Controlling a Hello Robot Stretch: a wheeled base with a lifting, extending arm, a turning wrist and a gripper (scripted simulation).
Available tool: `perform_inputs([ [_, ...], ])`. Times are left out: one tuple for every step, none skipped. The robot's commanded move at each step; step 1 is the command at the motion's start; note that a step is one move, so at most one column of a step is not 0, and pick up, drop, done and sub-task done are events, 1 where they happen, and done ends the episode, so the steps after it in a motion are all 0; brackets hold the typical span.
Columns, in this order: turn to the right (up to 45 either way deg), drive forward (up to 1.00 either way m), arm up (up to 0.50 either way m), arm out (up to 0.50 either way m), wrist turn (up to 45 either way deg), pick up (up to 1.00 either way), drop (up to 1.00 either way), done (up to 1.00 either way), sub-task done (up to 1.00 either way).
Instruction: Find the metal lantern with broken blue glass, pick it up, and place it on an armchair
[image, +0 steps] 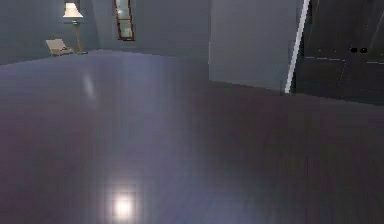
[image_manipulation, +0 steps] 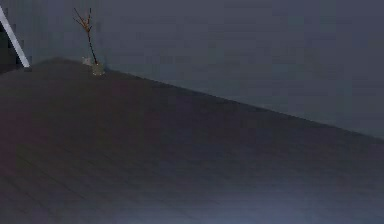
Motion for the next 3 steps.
perform_inputs([
  [-3.0, 0.0, 0.0, 0.0, 0.0, 0.0, 0.0, 0.0, 0.0],
  [0.0, 1.0, 0.0, 0.0, 0.0, 0.0, 0.0, 0.0, 0.0],
  [0.0, 1.0, 0.0, 0.0, 0.0, 0.0, 0.0, 0.0, 0.0],
])
